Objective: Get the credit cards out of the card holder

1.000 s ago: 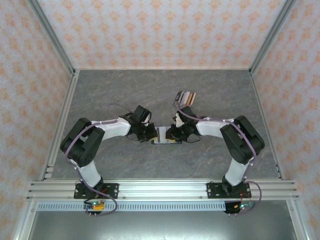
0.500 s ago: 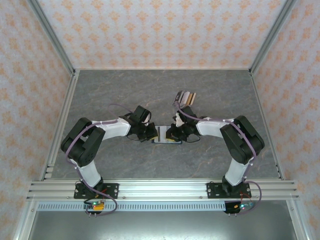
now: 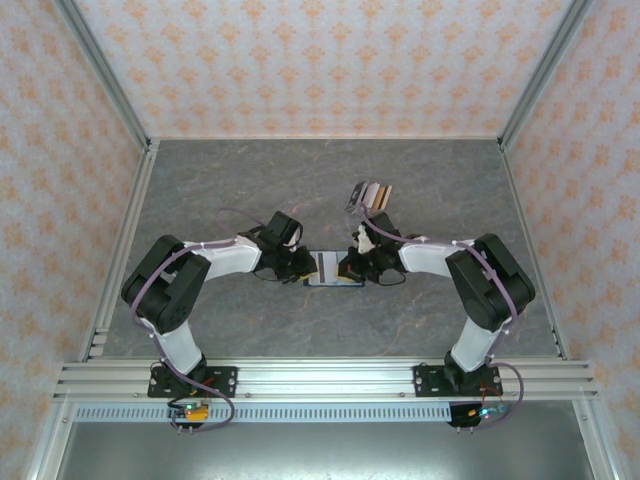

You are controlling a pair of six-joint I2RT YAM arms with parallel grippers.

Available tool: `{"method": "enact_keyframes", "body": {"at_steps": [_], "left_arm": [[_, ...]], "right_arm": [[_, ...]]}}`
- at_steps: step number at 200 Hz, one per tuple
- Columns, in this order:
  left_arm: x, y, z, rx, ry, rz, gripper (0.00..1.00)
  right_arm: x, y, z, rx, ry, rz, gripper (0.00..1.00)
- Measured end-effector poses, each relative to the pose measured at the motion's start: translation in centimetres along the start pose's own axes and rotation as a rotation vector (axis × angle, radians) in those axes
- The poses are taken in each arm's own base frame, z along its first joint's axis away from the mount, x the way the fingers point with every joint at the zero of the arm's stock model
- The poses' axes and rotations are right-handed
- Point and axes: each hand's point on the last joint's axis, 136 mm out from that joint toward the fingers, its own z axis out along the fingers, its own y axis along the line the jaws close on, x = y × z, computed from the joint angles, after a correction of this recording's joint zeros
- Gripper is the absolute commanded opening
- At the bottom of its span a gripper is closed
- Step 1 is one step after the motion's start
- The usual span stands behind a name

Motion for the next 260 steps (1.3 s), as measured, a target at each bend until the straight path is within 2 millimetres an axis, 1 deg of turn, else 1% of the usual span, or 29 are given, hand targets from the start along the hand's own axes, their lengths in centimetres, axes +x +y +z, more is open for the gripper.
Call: {"method": "enact_keyframes", "body": {"at_steps": [47,75,110,131,159,176,199,227,260], "left_arm": [[0.1,0.2,-0.1,-0.006,0.004,0.006,0.16],[0.4,0.1,-0.6,-0.012,0.009,0.012,0.16],[0.1,-1.3,-2.1,0.027,-0.020,0.047,0.15],[-0.3,-2.3,-2.3,0.044,-0.031,0.063,0.14],[-0.7,-2.6,-1.7,0.037,-0.025,0.063,0.12],[-0.6,-1.9,-0.7,0.016,-0.008,0.052,0.11],[-0.4,-0.8,0.2,-0.018,0.015,0.036,0.10],[-0.5,-1.0,0.2,-0.017,0.014,0.037,0.10],[-0.4,-0.9,0.2,-0.019,0.015,0.040,0.09]], "right_arm": [[0.3,-0.4,-0.2,0.008,-0.005,-0.001,0.01],[0.4,-0.5,-0.3,0.011,-0.009,-0.003,0.01],[0.4,-0.5,-0.3,0.012,-0.010,-0.001,0.02],[0.3,-0.4,-0.3,0.011,-0.014,-0.003,0.05],[0.0,-0.2,-0.4,0.003,-0.026,-0.001,0.07],[-0.2,0.1,-0.5,-0.003,-0.040,-0.002,0.09],[-0.6,0.7,-0.9,-0.020,-0.062,-0.007,0.15],[-0.9,1.0,-1.0,-0.040,-0.083,0.006,0.24],[-1.4,1.0,-1.0,-0.051,-0.111,0.025,0.26]]}}
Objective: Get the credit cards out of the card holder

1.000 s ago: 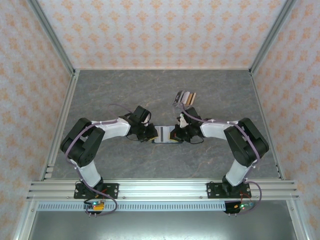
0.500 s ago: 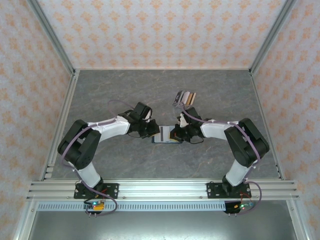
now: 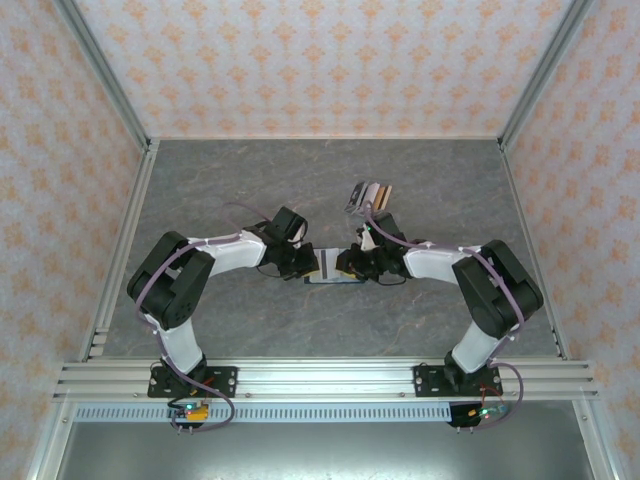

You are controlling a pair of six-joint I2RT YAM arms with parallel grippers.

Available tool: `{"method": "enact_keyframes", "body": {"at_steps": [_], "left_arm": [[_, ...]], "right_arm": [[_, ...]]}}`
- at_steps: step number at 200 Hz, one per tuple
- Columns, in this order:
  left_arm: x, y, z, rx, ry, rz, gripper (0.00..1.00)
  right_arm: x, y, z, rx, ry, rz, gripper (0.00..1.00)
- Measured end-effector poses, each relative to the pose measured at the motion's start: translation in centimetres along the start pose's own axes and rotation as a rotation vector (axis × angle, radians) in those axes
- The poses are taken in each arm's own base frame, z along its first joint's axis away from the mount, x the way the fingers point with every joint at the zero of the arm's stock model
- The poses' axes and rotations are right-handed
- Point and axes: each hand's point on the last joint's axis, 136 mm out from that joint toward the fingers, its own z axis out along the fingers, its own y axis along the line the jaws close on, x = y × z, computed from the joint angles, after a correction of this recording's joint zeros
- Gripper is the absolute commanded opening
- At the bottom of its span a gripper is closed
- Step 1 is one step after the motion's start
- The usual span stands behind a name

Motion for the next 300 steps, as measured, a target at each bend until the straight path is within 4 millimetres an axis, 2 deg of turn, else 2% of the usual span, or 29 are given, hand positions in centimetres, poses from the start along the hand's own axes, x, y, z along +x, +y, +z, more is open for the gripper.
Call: {"method": "enact_keyframes", "body": {"at_steps": [70,155,188,216,245,270,300], "left_arm": [[0.1,0.1,0.0,-0.003,0.002,0.001,0.09],[0.1,0.2,-0.2,-0.017,0.010,0.004,0.11],[0.3,0.2,-0.5,-0.023,0.013,0.013,0.25],[0.3,-0.1,-1.7,-0.028,-0.005,0.021,0.37],[-0.1,-1.8,-3.8,0.024,-0.046,0.039,0.55],[-0.7,-3.5,-5.5,0.117,-0.084,0.026,0.72],[-1.2,-4.9,-7.1,0.250,-0.115,0.007,0.78]], "right_arm": [[-1.3,0.4,0.4,-0.006,-0.040,0.000,0.24],[-1.9,-0.3,0.5,0.050,-0.054,-0.028,0.02],[-2.0,-0.4,-0.3,0.083,-0.074,-0.048,0.00],[-2.6,1.3,-2.6,0.076,-0.136,-0.101,0.00],[-3.1,3.3,-4.9,0.038,-0.196,-0.153,0.00],[-2.9,4.2,-5.7,-0.004,-0.199,-0.160,0.00],[-2.9,4.8,-6.4,-0.098,-0.176,-0.109,0.00]]}}
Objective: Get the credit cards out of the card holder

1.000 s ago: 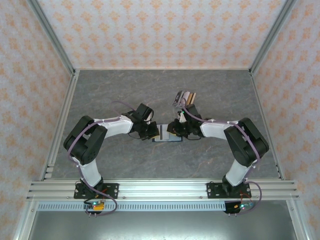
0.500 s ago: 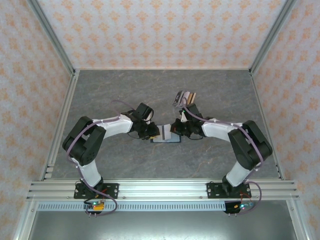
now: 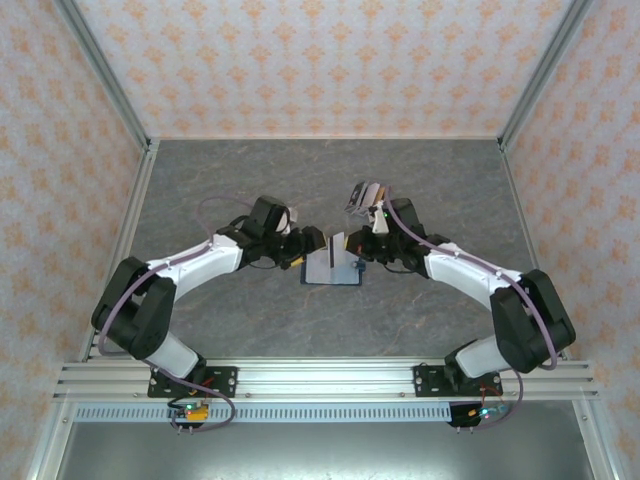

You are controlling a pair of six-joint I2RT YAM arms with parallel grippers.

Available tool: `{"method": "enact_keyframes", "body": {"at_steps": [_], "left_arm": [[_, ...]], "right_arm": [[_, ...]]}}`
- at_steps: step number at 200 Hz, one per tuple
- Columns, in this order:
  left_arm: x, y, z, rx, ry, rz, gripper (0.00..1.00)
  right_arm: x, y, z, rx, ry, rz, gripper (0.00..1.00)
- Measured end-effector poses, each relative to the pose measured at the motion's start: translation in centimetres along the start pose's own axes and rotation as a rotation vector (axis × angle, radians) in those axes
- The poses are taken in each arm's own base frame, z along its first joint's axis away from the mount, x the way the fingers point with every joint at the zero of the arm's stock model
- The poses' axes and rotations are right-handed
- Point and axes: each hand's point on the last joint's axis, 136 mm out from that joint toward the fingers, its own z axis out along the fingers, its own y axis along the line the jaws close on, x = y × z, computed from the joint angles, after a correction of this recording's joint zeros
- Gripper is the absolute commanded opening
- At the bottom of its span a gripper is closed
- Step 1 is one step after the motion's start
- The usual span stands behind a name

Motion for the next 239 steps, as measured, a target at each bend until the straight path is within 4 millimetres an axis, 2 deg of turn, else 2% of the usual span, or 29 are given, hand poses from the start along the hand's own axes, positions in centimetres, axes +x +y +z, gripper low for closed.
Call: {"method": "enact_keyframes", "body": {"at_steps": [24,50,75,85,104,127,158,199,239], "left_arm": [[-0.4,-1.4,-0.4,0.100,-0.013,-0.014,0.78],[-0.7,-3.4,-0.7,0.208,-0.008,-0.025,0.76],[-1.1,-5.3,-1.2,0.302,-0.010,-0.030,0.63],[-1.2,-6.0,-1.5,0.335,-0.011,-0.024,0.54],[-1.4,-7.1,-1.9,0.380,-0.017,-0.020,0.41],[-1.4,-7.8,-2.6,0.413,-0.021,-0.020,0.27],[-1.5,-8.8,-3.7,0.451,-0.040,-0.001,0.16],[-1.3,-9.2,-4.2,0.473,-0.043,0.004,0.11],[-1.3,-9.3,-4.2,0.476,-0.043,0.007,0.09]], "right_arm": [[-0.4,1.0,-0.5,-0.083,0.006,0.040,0.00],[-0.9,3.1,-1.3,-0.191,0.006,0.067,0.00],[-1.4,5.1,-2.3,-0.274,-0.005,0.074,0.00],[-1.6,5.8,-2.7,-0.301,-0.010,0.073,0.00],[-1.8,6.8,-3.2,-0.338,-0.014,0.078,0.00],[-2.1,7.1,-3.4,-0.355,-0.021,0.090,0.00],[-2.3,7.3,-3.5,-0.362,-0.025,0.101,0.08],[-2.2,7.5,-3.5,-0.377,-0.012,0.121,0.21],[-2.3,7.6,-2.9,-0.398,0.008,0.143,0.22]]}}
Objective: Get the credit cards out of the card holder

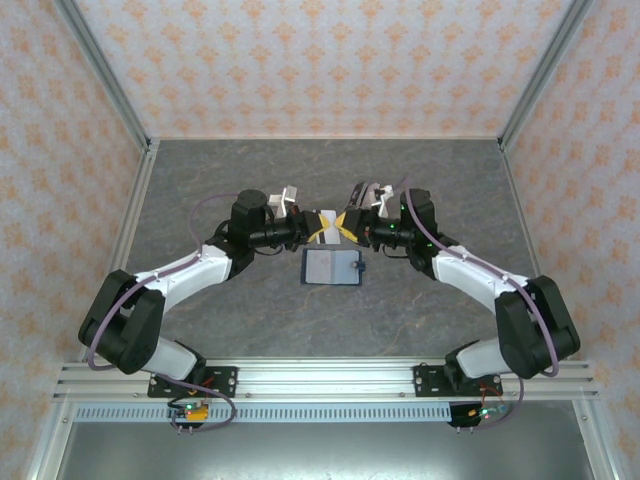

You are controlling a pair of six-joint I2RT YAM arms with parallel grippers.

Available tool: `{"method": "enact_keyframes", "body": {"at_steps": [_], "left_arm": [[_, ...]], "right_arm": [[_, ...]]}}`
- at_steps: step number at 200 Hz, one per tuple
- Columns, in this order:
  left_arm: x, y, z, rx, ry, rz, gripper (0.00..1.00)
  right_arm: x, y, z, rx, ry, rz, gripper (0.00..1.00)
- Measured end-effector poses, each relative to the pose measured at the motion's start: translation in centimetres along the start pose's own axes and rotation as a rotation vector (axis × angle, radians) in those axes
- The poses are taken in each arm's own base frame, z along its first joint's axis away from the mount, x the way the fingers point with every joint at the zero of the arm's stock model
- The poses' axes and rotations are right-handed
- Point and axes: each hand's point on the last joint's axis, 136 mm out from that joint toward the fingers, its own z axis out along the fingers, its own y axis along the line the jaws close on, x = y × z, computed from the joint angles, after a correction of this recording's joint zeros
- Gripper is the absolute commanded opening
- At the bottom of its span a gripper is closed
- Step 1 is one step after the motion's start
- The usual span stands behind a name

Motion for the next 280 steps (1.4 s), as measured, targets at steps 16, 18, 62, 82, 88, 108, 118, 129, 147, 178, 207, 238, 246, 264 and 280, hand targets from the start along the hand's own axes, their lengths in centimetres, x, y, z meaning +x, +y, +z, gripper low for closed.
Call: {"method": "enact_keyframes", "body": {"at_steps": [16,18,62,82,88,108,118,129,147,178,207,238,246,264,280], "left_arm": [[0.0,0.0,0.0,0.002,0.002,-0.004,0.08],[0.0,0.0,0.0,0.002,0.002,-0.003,0.07],[-0.2,0.2,0.0,-0.007,-0.008,-0.009,0.14],[0.0,0.9,0.0,-0.035,-0.001,-0.017,0.30],[0.2,1.3,-0.1,-0.051,0.003,-0.022,0.34],[0.4,2.9,-0.5,-0.120,0.007,-0.030,0.56],[0.1,3.8,-1.1,-0.167,-0.006,-0.027,0.65],[-0.3,5.1,-2.1,-0.235,-0.034,-0.031,0.70],[-0.9,6.8,-3.8,-0.348,-0.081,-0.016,0.76],[-1.0,7.9,-6.6,-0.517,-0.116,0.061,0.88],[-1.2,8.4,-8.7,-0.619,-0.143,0.130,0.93],[-1.2,9.2,-9.8,-0.685,-0.138,0.179,0.99],[-1.1,9.5,-10.0,-0.701,-0.135,0.187,1.00],[-1.0,9.9,-10.3,-0.726,-0.124,0.203,1.00],[-1.0,10.2,-10.6,-0.743,-0.121,0.216,1.00]], "right_arm": [[-0.1,-0.3,0.3,-0.002,0.006,0.013,0.22],[-0.1,-0.3,0.3,-0.003,0.008,0.014,0.22],[-0.4,0.1,0.7,-0.020,0.015,0.011,0.01],[-0.5,-0.1,0.7,0.003,0.014,0.006,0.00],[-0.6,-0.2,0.7,0.018,0.008,0.003,0.00],[-1.5,-0.9,0.4,0.112,-0.037,-0.021,0.00],[-2.2,-1.3,0.0,0.183,-0.070,-0.042,0.00],[-3.2,-1.6,-0.6,0.259,-0.109,-0.069,0.00],[-4.8,-2.2,-1.8,0.396,-0.178,-0.114,0.00],[-7.7,-3.2,-3.8,0.605,-0.277,-0.168,0.00],[-10.5,-5.3,-4.2,0.781,-0.333,-0.170,0.00],[-13.6,-8.0,-3.9,0.928,-0.368,-0.143,0.00],[-14.5,-8.5,-3.7,0.952,-0.381,-0.139,0.00],[-16.1,-9.4,-3.5,0.999,-0.402,-0.130,0.00],[-17.1,-9.9,-3.4,1.028,-0.415,-0.118,0.00]]}}
